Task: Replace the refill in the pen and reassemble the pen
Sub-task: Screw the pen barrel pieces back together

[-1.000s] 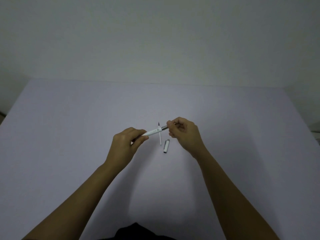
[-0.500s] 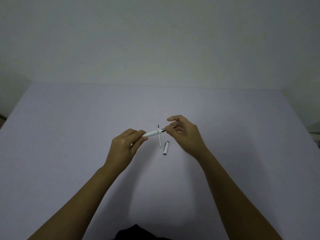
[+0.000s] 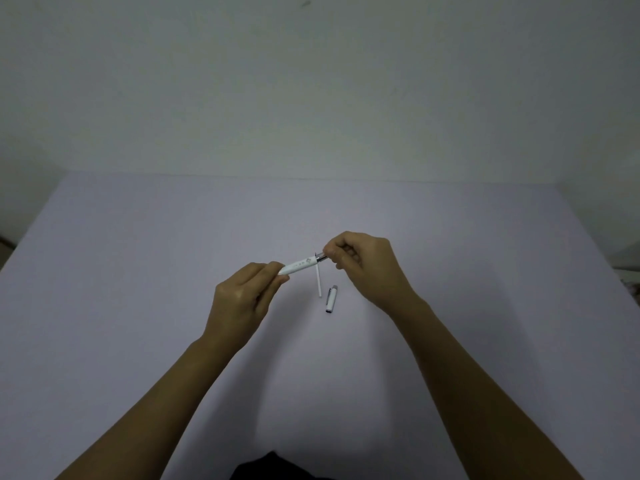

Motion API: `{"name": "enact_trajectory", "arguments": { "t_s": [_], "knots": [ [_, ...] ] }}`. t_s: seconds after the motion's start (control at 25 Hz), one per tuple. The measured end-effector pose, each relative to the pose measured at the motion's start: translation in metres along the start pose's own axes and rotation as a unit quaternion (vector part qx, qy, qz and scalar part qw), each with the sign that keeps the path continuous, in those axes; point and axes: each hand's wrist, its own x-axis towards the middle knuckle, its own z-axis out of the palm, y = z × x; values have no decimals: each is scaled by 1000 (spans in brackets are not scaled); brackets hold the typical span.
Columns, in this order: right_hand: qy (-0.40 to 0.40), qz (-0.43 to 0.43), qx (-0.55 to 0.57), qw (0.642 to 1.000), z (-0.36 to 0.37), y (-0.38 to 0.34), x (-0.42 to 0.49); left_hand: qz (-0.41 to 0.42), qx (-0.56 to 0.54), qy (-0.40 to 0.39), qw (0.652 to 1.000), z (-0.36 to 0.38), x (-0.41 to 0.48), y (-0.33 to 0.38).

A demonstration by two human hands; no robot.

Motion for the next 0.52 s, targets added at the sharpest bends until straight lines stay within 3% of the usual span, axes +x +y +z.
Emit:
{"name": "enact_trajectory", "arguments": {
  "t_s": [0.16,0.4,0.52],
  "knots": [
    [-1,-10,67,998,-3,4,-3,-20,-65,-70,995,-8,5,-3],
    [45,-220,-21,974,-11,19,-6,-27,-128,-122,984,-19,17,-3],
    [50,-249,-44,966,-15,20,-4,-13,-108,-99,989,-22,23,-1]
  ]
}}
